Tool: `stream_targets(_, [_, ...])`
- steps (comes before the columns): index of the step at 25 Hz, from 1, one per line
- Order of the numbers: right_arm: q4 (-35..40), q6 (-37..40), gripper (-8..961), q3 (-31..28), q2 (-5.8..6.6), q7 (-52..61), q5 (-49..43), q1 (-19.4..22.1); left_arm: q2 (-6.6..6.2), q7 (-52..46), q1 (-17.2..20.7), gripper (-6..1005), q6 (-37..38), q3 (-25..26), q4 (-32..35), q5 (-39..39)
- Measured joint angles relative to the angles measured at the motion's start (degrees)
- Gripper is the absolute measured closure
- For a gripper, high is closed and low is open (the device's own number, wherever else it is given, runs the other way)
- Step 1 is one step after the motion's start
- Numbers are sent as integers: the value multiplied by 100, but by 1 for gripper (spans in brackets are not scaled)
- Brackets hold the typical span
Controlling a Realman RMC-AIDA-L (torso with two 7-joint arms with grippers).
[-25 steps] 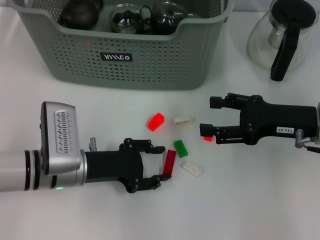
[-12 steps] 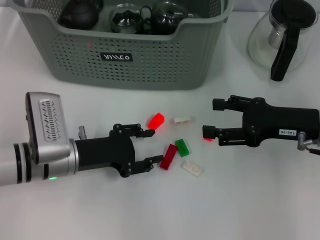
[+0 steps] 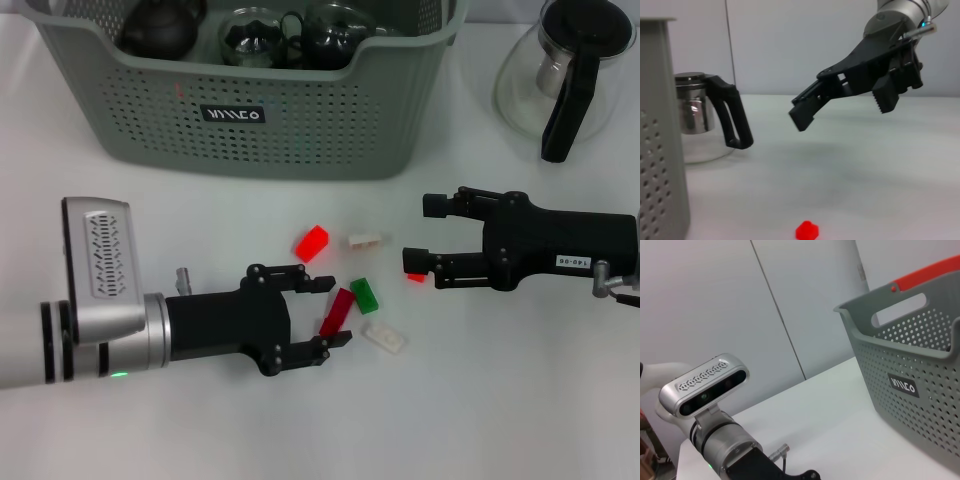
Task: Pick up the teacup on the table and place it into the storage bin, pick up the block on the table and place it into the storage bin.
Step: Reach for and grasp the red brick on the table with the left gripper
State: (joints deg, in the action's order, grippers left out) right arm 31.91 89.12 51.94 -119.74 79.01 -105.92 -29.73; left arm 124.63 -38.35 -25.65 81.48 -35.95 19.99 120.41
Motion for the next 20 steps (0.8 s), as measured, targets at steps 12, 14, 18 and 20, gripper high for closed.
stream_targets(12, [0, 14, 6, 0, -6, 0, 2, -12, 11, 583, -84, 388, -350, 27, -387, -2])
stream_targets(14, [0, 16, 5, 0, -7, 0, 0, -14, 11, 587, -108, 388, -465, 12, -432, -2])
stream_targets(18, [0, 18, 5, 0, -6, 0, 3, -15, 9, 589, -124, 388, -612, 11, -463, -2])
stream_targets(20, [0, 18, 5, 0, -5, 0, 4, -15, 8, 590, -124, 388, -619, 39, -459, -2])
